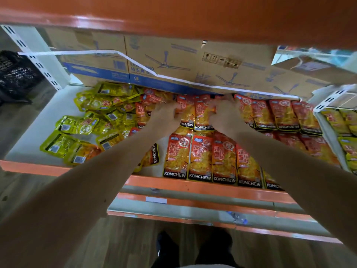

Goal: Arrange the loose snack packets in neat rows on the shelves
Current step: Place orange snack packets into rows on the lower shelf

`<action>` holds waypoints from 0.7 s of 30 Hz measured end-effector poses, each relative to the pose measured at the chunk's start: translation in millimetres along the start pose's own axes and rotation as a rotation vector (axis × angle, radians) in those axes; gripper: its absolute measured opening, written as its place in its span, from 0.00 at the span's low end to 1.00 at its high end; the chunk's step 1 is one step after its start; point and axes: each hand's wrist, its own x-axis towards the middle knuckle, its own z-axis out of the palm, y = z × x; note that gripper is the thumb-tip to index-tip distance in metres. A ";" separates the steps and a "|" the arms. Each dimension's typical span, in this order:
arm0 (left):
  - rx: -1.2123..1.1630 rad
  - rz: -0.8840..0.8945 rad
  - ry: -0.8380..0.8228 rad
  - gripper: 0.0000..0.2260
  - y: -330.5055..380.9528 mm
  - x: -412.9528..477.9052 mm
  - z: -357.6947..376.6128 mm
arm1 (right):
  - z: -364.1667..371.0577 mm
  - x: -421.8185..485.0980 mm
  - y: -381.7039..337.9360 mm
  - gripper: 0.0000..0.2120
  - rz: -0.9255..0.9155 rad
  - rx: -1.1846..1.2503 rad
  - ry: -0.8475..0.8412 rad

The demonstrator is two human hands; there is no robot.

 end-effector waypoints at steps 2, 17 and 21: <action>0.116 0.035 0.020 0.16 -1.6 -1.9 2.6 | -3.3 -2.2 0.5 0.16 -0.110 -0.114 0.013; 0.411 0.198 -0.044 0.21 0.3 9.5 4.1 | 3.5 4.0 0.5 0.27 -0.265 -0.421 -0.258; 0.415 0.278 -0.050 0.23 2.3 11.9 3.0 | 7.2 3.9 1.5 0.28 -0.260 -0.417 -0.171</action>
